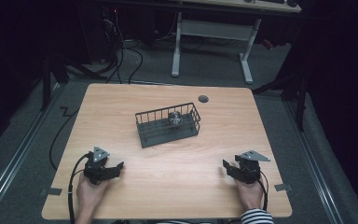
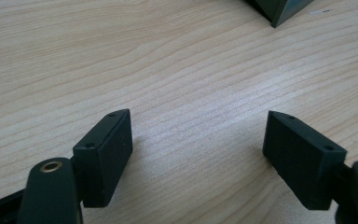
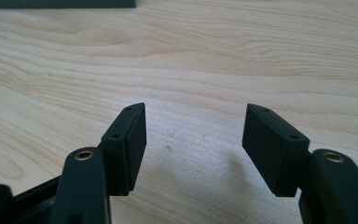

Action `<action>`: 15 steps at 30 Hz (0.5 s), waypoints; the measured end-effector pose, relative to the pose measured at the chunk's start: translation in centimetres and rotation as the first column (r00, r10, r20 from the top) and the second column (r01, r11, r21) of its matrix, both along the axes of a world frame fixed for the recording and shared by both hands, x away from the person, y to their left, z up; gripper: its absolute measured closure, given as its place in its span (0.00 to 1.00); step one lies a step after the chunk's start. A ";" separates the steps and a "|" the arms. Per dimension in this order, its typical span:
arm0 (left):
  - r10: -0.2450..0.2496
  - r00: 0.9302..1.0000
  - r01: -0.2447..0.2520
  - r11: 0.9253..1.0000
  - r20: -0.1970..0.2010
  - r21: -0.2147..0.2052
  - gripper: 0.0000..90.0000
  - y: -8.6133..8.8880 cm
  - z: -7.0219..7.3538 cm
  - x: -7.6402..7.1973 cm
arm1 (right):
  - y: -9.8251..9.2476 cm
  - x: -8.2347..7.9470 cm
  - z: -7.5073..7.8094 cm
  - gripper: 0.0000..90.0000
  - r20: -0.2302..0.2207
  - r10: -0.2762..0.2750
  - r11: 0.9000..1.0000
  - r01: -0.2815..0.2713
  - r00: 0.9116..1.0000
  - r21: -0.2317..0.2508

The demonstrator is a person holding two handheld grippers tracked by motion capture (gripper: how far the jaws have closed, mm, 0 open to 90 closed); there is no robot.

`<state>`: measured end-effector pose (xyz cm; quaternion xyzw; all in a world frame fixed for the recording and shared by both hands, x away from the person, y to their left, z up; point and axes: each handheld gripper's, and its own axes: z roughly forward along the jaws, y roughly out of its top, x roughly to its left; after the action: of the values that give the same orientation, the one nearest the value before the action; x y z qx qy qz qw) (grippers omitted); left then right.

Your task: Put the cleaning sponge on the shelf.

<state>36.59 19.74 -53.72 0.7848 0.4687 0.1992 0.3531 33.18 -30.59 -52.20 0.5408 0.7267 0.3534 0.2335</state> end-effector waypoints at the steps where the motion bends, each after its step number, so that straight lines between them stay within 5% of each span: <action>1: 0.001 1.000 -0.001 1.000 0.000 -0.001 0.27 0.0 0.0 0.0 | 0.1 0.0 0.0 0.45 -0.004 -0.001 1.000 0.001 1.000 -0.008; 15: 0.002 1.000 -0.002 1.000 0.000 -0.001 0.27 0.0 0.0 0.0 | 0.6 0.1 -0.7 0.44 -0.025 0.013 0.999 -0.014 1.000 -0.035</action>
<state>36.59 19.75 -53.72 0.7843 0.4696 0.1993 0.3530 33.27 -30.00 -52.90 0.5357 0.7394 0.3355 0.2317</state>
